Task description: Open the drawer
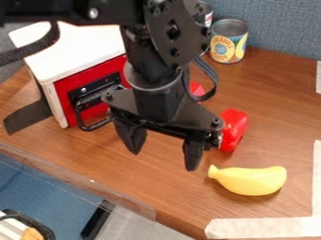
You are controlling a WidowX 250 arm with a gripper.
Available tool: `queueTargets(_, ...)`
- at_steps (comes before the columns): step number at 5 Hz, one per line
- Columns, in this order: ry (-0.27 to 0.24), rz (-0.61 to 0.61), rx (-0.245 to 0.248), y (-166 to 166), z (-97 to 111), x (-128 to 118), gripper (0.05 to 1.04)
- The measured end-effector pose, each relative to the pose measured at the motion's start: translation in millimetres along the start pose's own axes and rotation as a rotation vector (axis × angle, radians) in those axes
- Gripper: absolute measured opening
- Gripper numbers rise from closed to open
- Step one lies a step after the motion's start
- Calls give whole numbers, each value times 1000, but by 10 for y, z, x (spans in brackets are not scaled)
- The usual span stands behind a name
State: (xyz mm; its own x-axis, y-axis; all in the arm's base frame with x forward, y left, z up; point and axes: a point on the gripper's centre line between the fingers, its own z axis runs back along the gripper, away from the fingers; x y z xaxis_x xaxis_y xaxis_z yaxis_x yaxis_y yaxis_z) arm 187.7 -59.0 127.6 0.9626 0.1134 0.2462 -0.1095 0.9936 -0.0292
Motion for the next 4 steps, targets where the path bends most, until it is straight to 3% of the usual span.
queueTargets(1, 12, -9, 0, 0, -29, -30, 1000)
queueTargets(2, 14, -45, 8, 200, -121, 2, 1000)
queueTargets(4, 6, -194, 45, 516, -322, 145, 999)
